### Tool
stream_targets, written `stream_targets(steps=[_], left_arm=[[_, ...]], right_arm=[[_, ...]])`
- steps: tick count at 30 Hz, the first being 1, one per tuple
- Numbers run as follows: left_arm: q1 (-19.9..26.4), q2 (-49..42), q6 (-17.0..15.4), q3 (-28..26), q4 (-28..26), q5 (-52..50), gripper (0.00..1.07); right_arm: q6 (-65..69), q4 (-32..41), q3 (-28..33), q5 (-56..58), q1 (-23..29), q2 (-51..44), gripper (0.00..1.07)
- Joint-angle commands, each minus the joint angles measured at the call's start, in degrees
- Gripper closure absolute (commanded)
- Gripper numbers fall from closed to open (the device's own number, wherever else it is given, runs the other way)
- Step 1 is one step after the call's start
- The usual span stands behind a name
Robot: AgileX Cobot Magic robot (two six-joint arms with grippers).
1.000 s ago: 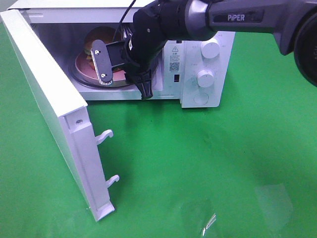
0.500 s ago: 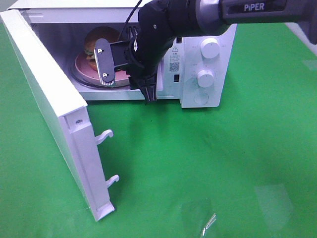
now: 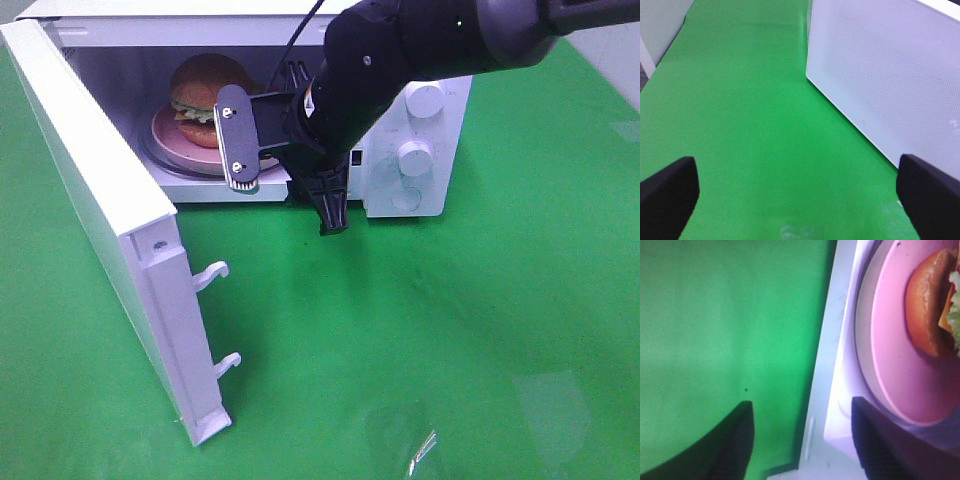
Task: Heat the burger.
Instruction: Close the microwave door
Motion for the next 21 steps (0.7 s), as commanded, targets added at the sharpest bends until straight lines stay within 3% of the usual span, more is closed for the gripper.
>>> stream_targets(steps=[1,6,15,21], left_arm=[[-0.3,-0.9,-0.1,0.2,0.0,-0.5,0.07],[-0.3,-0.9,-0.1,0.2,0.0,-0.5,0.07],[-0.3,-0.9,-0.1,0.2,0.0,-0.5,0.07],[-0.3,-0.9,-0.1,0.2,0.0,-0.5,0.07]], right_arm=[[3.1,0.0,2.9,-0.4,0.1,-3.2,0.47],[8.5,0.0,6.1,-0.3,0.1,-6.2,0.47],[35.9,-0.5,12.9,-0.2,0.1,-16.0,0.47],[47.9,-0.6,16.8,0.3,0.1,-20.8,0.36]])
